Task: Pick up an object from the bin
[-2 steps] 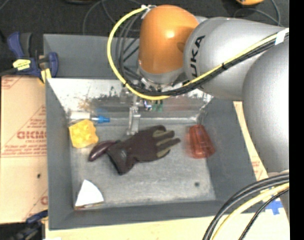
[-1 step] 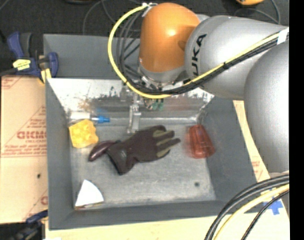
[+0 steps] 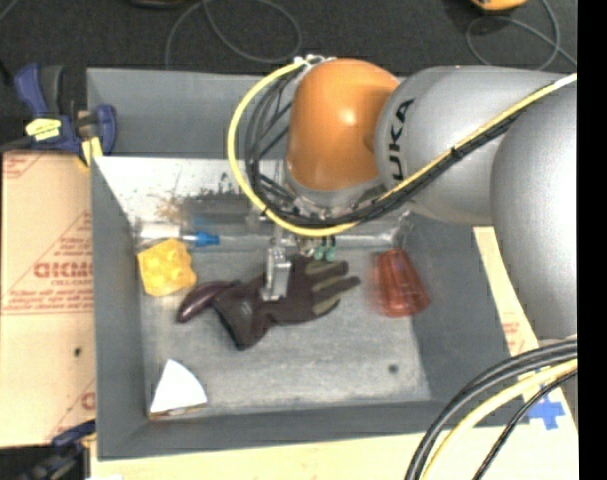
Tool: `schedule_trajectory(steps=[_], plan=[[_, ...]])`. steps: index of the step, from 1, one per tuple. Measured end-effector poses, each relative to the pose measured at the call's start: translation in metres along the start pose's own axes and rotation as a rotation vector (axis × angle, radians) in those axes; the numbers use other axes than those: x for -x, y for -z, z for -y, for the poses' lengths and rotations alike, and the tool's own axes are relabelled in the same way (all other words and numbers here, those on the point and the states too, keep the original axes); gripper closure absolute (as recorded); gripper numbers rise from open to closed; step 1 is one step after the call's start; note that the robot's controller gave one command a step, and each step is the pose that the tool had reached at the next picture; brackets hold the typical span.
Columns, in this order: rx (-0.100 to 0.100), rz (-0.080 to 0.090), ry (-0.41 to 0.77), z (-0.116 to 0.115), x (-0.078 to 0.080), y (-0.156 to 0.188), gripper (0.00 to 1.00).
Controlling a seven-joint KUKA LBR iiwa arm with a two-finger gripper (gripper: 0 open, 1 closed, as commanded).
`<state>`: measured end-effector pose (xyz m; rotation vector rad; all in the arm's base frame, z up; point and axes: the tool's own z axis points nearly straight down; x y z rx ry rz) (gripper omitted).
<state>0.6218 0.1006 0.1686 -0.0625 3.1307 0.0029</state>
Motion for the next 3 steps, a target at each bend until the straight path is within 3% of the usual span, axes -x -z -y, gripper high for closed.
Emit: schedule_trajectory(steps=[1,2,3], plan=[[-0.001,-0.004,0.131,0.006,-0.012,-0.051,0.0],[0.001,0.003,0.059,0.044,-0.038,-0.098,1.0],[0.001,0.003,0.059,0.044,-0.038,-0.098,1.0]])
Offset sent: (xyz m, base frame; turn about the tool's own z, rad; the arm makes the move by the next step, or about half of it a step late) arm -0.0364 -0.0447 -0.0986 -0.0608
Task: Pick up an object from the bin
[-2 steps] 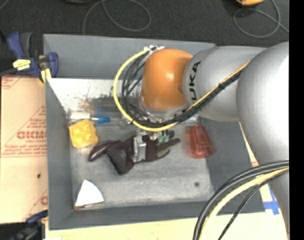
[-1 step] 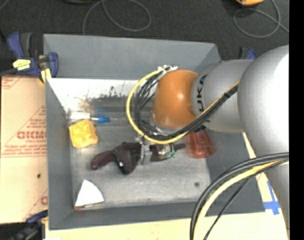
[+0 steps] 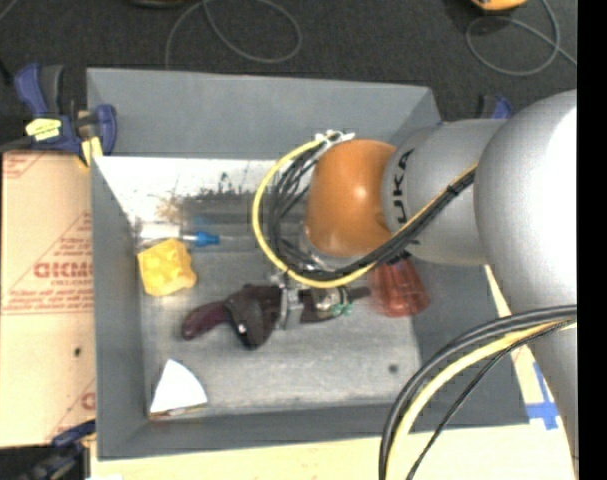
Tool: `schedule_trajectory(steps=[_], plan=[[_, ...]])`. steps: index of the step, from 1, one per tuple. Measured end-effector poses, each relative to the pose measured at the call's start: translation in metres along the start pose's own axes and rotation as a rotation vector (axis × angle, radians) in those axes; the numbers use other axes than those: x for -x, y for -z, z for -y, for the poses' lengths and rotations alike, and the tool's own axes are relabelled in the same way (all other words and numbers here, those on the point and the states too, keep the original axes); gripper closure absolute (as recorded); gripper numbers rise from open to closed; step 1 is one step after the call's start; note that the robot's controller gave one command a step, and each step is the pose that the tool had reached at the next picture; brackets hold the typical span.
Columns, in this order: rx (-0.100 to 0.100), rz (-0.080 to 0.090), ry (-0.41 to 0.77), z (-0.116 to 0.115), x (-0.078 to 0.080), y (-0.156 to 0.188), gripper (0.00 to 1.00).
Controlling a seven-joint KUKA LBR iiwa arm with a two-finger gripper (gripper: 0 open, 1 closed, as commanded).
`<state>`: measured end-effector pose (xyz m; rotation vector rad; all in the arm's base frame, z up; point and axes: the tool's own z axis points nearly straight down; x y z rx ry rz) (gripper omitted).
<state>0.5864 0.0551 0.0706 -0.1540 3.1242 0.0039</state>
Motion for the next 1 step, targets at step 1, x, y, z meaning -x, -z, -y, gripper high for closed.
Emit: schedule_trajectory(steps=[1], plan=[[-0.001,0.008,-0.016,0.0014,-0.0012,0.1583,1.0]])
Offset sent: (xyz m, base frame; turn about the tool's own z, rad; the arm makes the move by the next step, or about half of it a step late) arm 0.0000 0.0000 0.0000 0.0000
